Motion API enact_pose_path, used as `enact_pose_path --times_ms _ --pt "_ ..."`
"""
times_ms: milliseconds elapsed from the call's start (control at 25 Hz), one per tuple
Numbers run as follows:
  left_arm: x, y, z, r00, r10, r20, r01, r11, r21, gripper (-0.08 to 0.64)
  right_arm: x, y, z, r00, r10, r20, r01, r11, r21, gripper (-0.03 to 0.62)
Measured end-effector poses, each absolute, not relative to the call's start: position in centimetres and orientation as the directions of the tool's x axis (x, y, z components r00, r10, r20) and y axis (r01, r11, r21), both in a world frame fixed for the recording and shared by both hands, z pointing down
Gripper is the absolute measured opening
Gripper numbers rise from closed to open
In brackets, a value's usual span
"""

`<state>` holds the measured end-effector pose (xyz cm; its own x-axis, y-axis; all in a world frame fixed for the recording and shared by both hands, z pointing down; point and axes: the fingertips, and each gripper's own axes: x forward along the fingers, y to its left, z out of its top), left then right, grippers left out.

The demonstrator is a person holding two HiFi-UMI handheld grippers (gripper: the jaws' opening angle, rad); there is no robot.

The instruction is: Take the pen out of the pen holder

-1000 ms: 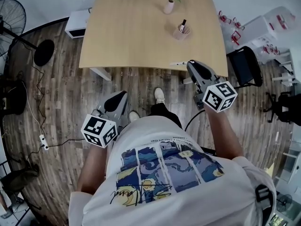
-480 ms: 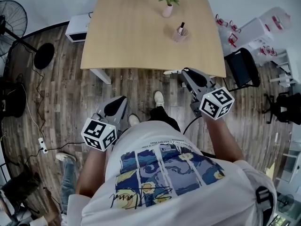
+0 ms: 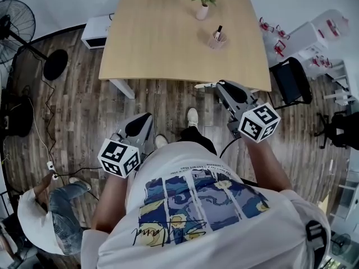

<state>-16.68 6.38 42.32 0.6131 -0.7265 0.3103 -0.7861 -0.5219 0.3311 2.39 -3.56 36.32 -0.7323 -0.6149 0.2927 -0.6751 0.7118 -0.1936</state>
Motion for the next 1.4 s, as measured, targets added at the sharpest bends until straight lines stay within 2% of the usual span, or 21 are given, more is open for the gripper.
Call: enact_pose_path --times_ms 800,1400 --pt "-14.9 5.1 42.3 0.593 -0.734 0.331 -0.802 -0.504 0.32 0.012 3.7 -4.4 36.3 -0.762 -0.589 0.27 -0.644 0.734 -0.217 0.034" --pt "-13.5 -0.9 42.4 0.573 -0.746 0.339 -0.816 -0.483 0.317 0.012 5.1 -10.6 36.3 -0.779 -0.572 0.258 -0.624 0.749 -0.224 0.034"
